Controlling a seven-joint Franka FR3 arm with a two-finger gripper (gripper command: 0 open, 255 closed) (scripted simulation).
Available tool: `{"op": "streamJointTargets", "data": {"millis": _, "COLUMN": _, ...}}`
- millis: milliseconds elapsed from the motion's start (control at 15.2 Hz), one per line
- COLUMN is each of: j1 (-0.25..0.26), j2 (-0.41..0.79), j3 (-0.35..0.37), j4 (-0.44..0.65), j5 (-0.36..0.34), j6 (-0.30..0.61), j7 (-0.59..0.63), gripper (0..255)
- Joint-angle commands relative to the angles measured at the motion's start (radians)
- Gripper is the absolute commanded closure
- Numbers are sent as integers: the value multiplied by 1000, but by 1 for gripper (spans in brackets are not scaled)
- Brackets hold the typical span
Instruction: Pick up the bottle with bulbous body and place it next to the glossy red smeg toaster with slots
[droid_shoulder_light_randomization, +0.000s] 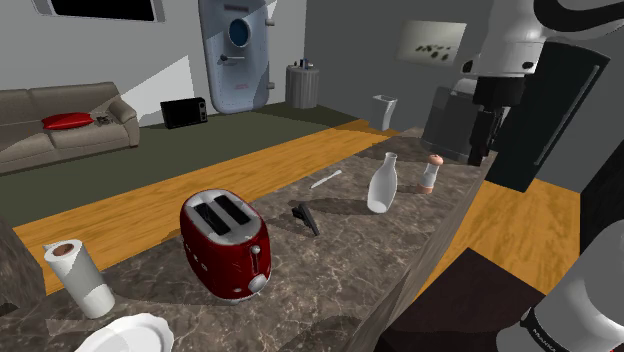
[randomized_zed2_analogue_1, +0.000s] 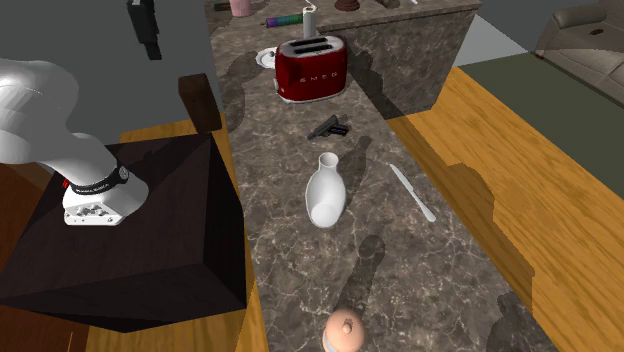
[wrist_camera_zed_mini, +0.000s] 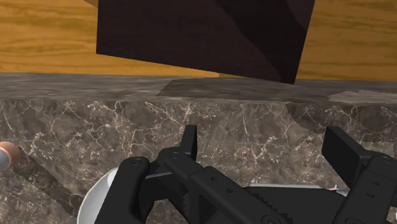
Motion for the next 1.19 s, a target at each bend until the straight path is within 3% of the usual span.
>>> {"op": "streamJointTargets", "data": {"millis": 0, "j1": 0, "j2": 0, "j3": 0, "j4": 0, "j5": 0, "j6": 0, "j7": 0, "gripper": 0}}
{"op": "streamJointTargets", "data": {"millis": 528, "j1": -35, "j2": 245, "j3": -58, "j4": 59, "j5": -77, "j6": 183, "j7": -101, "gripper": 0}}
{"op": "streamJointTargets", "data": {"millis": 1122, "j1": -68, "j2": 555, "j3": -113, "j4": 223, "j5": -128, "j6": 333, "j7": -194, "gripper": 0}}
